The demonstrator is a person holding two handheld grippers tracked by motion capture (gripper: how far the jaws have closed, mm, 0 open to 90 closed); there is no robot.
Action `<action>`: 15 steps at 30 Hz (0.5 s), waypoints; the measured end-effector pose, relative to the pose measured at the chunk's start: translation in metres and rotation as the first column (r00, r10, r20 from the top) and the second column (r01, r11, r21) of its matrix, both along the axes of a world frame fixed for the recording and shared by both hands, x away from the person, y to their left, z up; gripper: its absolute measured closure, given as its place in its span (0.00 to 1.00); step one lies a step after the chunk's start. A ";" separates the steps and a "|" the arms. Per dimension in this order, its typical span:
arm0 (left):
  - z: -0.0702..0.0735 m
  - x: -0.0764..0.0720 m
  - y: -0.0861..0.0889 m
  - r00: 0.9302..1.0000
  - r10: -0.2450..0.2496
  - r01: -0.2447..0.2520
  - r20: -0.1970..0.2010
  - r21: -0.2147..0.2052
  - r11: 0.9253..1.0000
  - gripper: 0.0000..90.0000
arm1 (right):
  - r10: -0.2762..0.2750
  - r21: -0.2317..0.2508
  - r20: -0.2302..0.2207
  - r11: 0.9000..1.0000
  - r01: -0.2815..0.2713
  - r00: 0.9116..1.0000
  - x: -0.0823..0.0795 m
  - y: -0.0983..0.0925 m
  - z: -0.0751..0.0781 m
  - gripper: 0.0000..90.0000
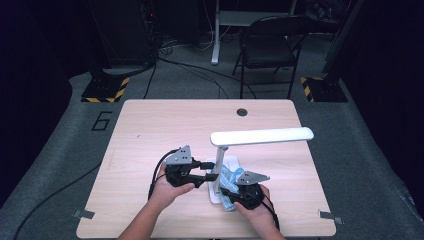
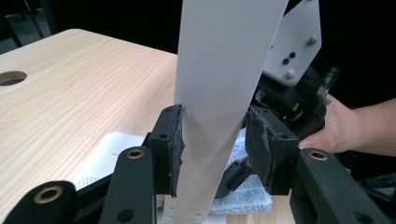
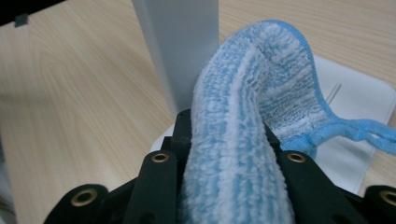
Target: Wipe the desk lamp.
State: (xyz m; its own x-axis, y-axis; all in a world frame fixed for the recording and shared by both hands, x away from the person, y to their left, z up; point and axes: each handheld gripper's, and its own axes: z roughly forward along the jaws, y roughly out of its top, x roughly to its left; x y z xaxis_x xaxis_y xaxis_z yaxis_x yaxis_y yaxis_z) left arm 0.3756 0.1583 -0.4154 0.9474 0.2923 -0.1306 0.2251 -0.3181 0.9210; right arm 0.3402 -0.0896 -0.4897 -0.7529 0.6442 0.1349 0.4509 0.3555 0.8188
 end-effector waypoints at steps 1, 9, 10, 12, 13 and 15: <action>0.000 0.000 0.000 1.000 -0.004 0.004 -0.002 0.002 1.000 0.64 | 0.004 0.015 0.004 1.000 -0.004 1.000 -0.001 -0.001 0.003 0.77; 0.000 0.000 0.000 1.000 0.001 -0.001 -0.004 0.003 1.000 0.65 | 0.017 0.083 0.066 0.996 -0.022 0.998 -0.010 -0.006 0.030 0.77; 0.000 0.000 0.001 1.000 -0.005 0.005 -0.005 0.007 1.000 0.66 | 0.024 0.081 0.069 0.996 -0.029 0.997 -0.012 -0.006 0.036 0.77; -0.001 0.001 0.001 1.000 0.001 -0.001 -0.007 -0.001 1.000 0.67 | 0.027 0.092 0.092 0.995 -0.036 0.995 -0.015 -0.006 0.046 0.77; -0.001 0.001 0.002 1.000 -0.001 0.001 -0.006 -0.001 1.000 0.68 | 0.034 0.090 0.114 0.995 -0.044 0.993 -0.014 -0.006 0.050 0.77; -0.001 0.001 0.002 1.000 0.001 -0.001 -0.006 0.002 1.000 0.70 | 0.038 0.106 0.133 0.993 -0.053 0.990 -0.016 -0.007 0.060 0.77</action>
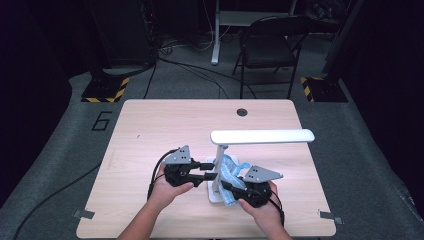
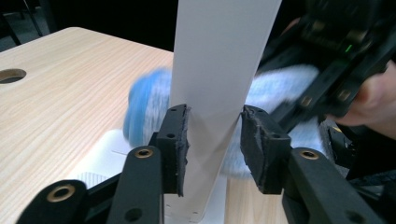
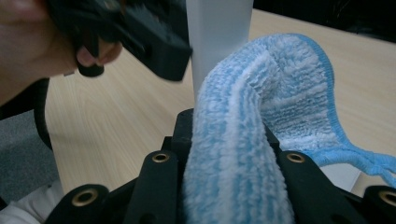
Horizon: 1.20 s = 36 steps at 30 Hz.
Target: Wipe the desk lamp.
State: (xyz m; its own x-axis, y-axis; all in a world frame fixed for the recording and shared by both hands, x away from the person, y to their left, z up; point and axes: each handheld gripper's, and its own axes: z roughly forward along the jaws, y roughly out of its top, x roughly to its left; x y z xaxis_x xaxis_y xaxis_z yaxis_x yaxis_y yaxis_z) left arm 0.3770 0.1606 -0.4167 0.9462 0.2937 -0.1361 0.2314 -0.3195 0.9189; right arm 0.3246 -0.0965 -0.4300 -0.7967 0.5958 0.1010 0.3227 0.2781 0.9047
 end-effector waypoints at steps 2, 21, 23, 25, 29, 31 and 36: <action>0.000 0.000 0.000 1.000 0.006 -0.006 0.000 0.007 1.000 0.70 | 0.003 -0.017 0.034 1.000 -0.002 0.999 0.001 -0.001 0.008 0.77; -0.003 0.002 0.002 1.000 -0.004 0.004 -0.015 0.005 1.000 0.72 | 0.031 -0.157 -0.119 0.986 -0.049 0.992 0.018 0.010 -0.053 0.78; -0.003 0.002 0.001 1.000 -0.002 0.002 -0.011 0.002 1.000 0.72 | 0.041 -0.162 -0.123 0.985 -0.061 0.992 0.019 0.009 -0.058 0.78; -0.003 0.002 0.001 1.000 0.004 -0.004 -0.013 0.005 1.000 0.72 | 0.032 -0.154 -0.120 0.987 -0.051 0.992 0.019 0.010 -0.057 0.78; -0.004 0.002 0.001 1.000 0.001 -0.001 -0.018 0.005 1.000 0.73 | 0.029 -0.178 -0.099 0.983 -0.047 0.995 0.015 0.011 -0.046 0.78; -0.005 0.002 0.000 1.000 0.003 -0.003 -0.020 0.009 1.000 0.73 | 0.025 -0.164 -0.079 0.986 -0.037 0.997 0.013 0.011 -0.040 0.78; -0.005 0.003 0.001 1.000 0.004 -0.004 -0.023 0.010 1.000 0.74 | 0.045 -0.142 -0.031 0.989 -0.048 0.999 0.009 0.008 -0.013 0.78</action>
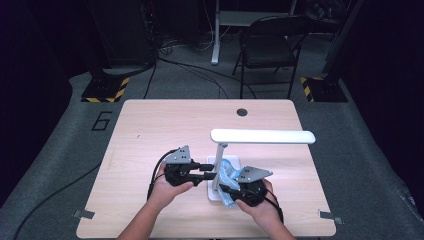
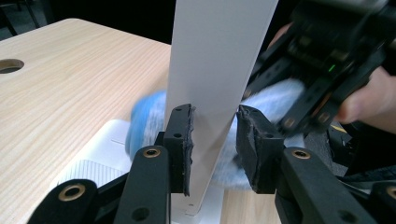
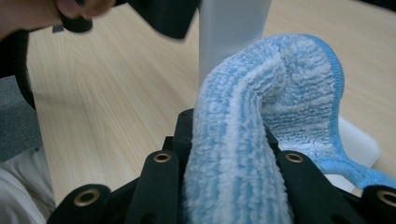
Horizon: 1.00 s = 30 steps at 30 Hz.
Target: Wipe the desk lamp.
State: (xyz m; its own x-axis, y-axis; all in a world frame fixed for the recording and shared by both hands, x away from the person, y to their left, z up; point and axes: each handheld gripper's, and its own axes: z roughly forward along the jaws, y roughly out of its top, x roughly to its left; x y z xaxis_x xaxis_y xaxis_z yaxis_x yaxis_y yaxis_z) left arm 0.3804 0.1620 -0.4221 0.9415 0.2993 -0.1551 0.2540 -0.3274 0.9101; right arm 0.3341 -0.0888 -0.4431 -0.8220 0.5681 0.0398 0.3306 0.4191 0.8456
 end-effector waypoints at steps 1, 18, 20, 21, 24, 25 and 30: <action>0.000 0.000 0.000 1.000 -0.001 0.001 0.000 0.001 1.000 0.74 | -0.001 0.005 0.018 1.000 0.001 1.000 -0.001 0.000 0.005 0.78; -0.001 0.004 0.001 1.000 0.000 0.000 0.000 0.004 1.000 0.73 | -0.005 0.058 0.221 0.998 -0.008 0.975 -0.007 -0.007 0.084 0.78; -0.001 0.005 0.001 1.000 -0.013 0.013 -0.006 0.006 1.000 0.73 | -0.008 0.062 0.237 0.998 -0.007 0.971 -0.008 -0.008 0.090 0.78; -0.001 0.006 0.000 1.000 -0.005 0.005 -0.003 0.008 1.000 0.72 | -0.007 0.066 0.249 0.998 -0.009 0.969 -0.009 -0.008 0.093 0.78; -0.003 0.009 -0.002 1.000 -0.009 0.009 -0.002 0.033 0.999 0.64 | -0.005 0.083 0.263 0.996 -0.017 0.965 -0.008 -0.011 0.100 0.78; -0.004 0.010 -0.003 1.000 -0.004 0.004 -0.002 0.034 0.999 0.62 | -0.006 0.086 0.264 0.996 -0.017 0.964 -0.008 -0.012 0.101 0.78; -0.010 0.020 -0.008 0.999 -0.040 0.040 0.008 0.049 0.998 0.54 | -0.002 0.087 0.272 0.996 -0.023 0.962 -0.008 -0.012 0.104 0.78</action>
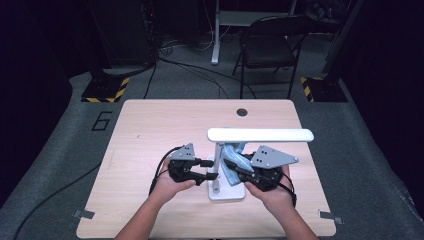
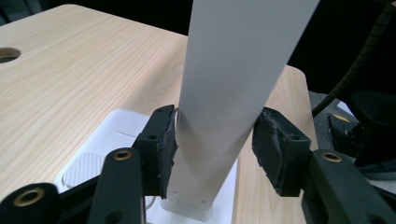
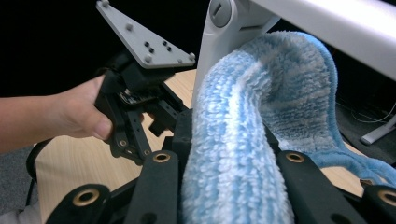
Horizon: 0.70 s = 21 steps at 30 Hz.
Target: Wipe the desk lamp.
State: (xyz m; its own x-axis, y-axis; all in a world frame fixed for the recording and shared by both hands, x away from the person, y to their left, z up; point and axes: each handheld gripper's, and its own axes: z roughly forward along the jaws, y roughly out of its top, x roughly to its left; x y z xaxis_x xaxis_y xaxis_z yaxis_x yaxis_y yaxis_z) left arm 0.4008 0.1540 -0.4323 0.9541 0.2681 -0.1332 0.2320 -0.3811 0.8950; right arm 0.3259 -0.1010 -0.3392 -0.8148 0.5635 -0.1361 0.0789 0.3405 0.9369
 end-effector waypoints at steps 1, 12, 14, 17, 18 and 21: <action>-0.002 0.001 -0.002 1.000 -0.002 0.001 -0.009 -0.010 1.000 0.54 | -0.002 0.005 0.002 1.000 0.001 1.000 0.000 0.000 0.000 0.78; -0.007 -0.006 -0.011 0.998 0.047 -0.047 0.030 0.003 0.999 0.56 | -0.003 -0.006 -0.069 1.000 0.003 0.998 0.003 0.001 -0.027 0.78; -0.006 -0.008 -0.012 0.998 0.057 -0.057 0.032 0.009 0.998 0.56 | -0.006 -0.003 -0.084 1.000 0.006 0.996 0.003 0.001 -0.031 0.78; -0.005 -0.010 -0.013 0.998 0.059 -0.060 0.035 0.021 0.998 0.56 | -0.007 0.013 -0.103 1.000 0.008 0.995 0.002 0.001 -0.029 0.78; -0.006 -0.010 -0.014 0.997 0.064 -0.065 0.035 0.018 0.998 0.57 | -0.011 0.020 -0.107 1.000 0.013 0.994 0.001 0.002 -0.027 0.78; -0.005 -0.010 -0.014 0.997 0.067 -0.067 0.034 0.026 0.997 0.57 | -0.005 0.020 -0.085 1.000 0.007 0.996 0.001 0.002 -0.019 0.78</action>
